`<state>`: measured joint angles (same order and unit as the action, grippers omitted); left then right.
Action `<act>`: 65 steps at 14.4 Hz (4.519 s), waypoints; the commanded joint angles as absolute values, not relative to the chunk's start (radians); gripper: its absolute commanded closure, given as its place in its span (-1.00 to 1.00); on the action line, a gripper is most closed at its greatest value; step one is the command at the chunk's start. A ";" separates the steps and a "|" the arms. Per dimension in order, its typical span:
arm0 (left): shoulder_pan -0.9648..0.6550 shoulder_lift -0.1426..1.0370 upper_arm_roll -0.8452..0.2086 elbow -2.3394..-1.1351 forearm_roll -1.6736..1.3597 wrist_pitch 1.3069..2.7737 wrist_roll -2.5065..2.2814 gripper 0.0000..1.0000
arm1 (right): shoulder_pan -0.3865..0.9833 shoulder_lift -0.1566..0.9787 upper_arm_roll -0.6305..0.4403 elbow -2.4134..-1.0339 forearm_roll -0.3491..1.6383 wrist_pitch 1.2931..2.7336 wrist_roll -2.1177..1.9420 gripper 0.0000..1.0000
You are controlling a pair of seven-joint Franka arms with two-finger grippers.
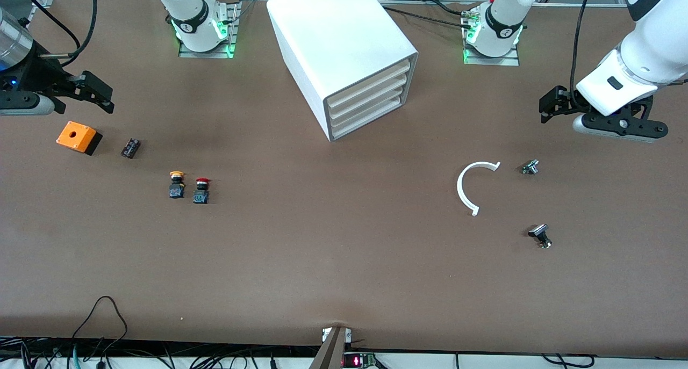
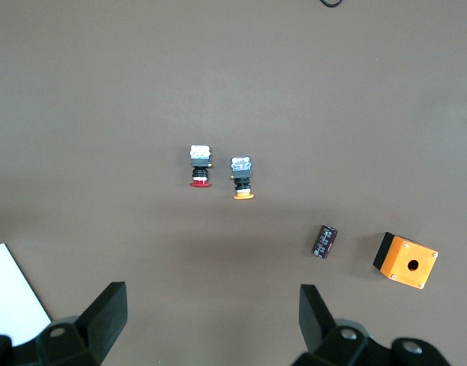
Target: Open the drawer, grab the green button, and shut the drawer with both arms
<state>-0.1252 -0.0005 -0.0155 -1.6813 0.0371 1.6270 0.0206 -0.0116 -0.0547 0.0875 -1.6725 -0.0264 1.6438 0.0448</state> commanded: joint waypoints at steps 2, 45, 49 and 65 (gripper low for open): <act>-0.127 0.015 -0.017 -1.646 0.020 1.597 0.000 -0.98 | -0.017 -0.055 0.104 -1.646 -0.034 1.600 0.104 -1.00; -0.143 0.339 -0.227 -2.259 -1.120 1.979 1.077 -0.98 | 0.405 0.451 0.130 -1.302 -0.015 1.747 0.802 -1.00; -0.144 0.347 -0.232 -2.290 -1.147 1.982 1.091 -0.88 | 0.483 0.480 0.129 -1.267 -0.017 1.741 0.919 -1.00; -0.163 0.426 -0.265 -2.387 -1.341 1.990 1.304 0.67 | 0.647 0.597 0.132 -1.115 -0.006 1.732 1.143 -1.00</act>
<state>-0.1470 0.4261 -0.2639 -2.3763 -1.3005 1.9734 1.2665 0.6334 0.5586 0.1373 -1.1861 -0.0167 1.7550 1.1240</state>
